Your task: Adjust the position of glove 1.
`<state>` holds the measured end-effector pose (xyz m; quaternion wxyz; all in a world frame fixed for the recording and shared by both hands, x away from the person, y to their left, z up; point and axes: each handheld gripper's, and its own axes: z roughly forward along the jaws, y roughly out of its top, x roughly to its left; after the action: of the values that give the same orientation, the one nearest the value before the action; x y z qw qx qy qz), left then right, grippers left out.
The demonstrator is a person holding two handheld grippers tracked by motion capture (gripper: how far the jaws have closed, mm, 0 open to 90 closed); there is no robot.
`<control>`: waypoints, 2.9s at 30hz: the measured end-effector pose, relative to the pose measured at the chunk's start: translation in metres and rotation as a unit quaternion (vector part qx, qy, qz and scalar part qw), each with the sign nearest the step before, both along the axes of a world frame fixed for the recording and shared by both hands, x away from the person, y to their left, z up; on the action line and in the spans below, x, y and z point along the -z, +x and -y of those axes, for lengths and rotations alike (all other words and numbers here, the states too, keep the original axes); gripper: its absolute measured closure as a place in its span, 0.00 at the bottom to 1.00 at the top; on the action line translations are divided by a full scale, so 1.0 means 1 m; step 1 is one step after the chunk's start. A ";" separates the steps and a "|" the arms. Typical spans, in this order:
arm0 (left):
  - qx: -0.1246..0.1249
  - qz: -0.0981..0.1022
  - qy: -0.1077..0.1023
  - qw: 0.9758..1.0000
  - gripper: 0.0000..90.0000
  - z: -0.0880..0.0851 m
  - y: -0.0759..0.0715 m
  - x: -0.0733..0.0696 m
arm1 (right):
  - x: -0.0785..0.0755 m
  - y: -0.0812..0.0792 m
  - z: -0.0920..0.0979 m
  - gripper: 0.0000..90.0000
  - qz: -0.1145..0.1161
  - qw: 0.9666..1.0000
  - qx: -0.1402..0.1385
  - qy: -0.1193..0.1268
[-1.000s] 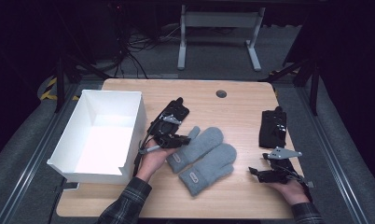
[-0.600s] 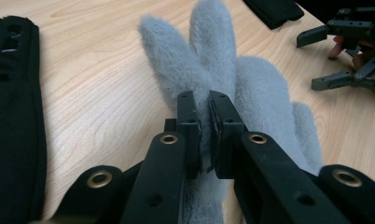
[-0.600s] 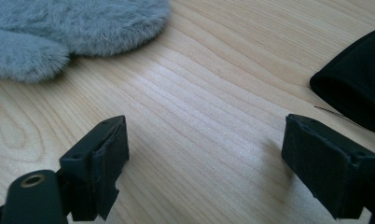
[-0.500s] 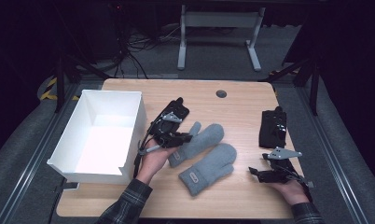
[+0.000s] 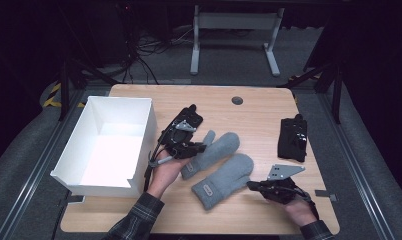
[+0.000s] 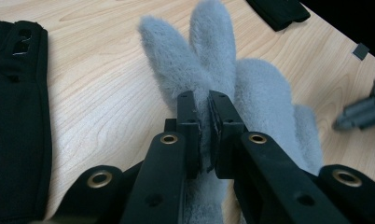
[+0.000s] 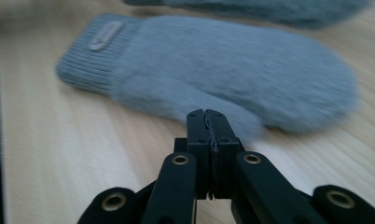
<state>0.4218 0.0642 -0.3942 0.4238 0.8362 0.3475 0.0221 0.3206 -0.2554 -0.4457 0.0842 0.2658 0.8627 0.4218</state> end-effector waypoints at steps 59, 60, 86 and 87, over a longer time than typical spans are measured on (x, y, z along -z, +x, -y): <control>0.051 0.013 0.020 0.998 1.00 0.021 -0.034 -0.016 | 0.004 0.012 -0.002 1.00 -0.001 1.000 0.004 -0.023; 0.051 0.013 0.020 0.998 1.00 0.021 -0.034 -0.016 | 0.004 0.012 -0.002 1.00 -0.001 1.000 0.004 -0.023; 0.090 -0.077 0.027 0.993 0.99 0.014 -0.047 0.027 | -0.002 0.023 -0.005 1.00 0.016 1.000 0.026 0.001; 0.094 -0.078 0.029 0.992 0.99 0.015 -0.048 0.027 | -0.002 0.023 -0.004 1.00 0.017 0.999 0.030 -0.001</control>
<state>0.3742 0.0487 -0.4216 0.3711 0.8763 0.2983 -0.0732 0.3438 -0.2511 -0.4436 0.1114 0.2839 0.8536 0.4223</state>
